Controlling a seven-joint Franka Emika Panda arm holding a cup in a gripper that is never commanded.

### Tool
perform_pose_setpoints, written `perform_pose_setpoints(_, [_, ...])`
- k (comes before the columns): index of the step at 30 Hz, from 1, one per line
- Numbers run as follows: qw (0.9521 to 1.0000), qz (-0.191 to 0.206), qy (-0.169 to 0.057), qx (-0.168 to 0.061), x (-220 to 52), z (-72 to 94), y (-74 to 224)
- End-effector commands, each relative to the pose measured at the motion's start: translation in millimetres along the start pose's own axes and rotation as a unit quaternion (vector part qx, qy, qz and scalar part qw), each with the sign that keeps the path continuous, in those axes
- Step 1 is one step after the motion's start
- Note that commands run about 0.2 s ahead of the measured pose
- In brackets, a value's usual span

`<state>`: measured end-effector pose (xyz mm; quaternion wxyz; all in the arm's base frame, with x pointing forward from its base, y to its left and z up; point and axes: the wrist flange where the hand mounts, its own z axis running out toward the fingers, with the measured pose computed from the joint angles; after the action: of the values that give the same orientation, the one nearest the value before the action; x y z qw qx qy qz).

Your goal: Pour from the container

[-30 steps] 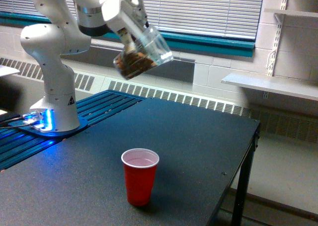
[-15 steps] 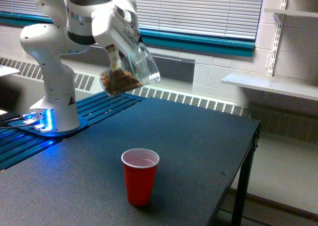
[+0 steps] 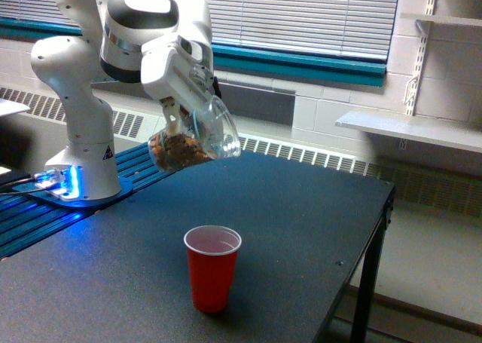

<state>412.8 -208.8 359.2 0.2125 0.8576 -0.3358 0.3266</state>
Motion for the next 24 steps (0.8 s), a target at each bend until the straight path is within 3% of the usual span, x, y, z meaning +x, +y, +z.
perform_pose_setpoints(1, [0.9998, 0.014, -0.009, -0.014, -10, 4.1, 9])
perform_pose_setpoints(24, [0.9973, -0.012, -0.047, -0.056, -47, 13.1, 18])
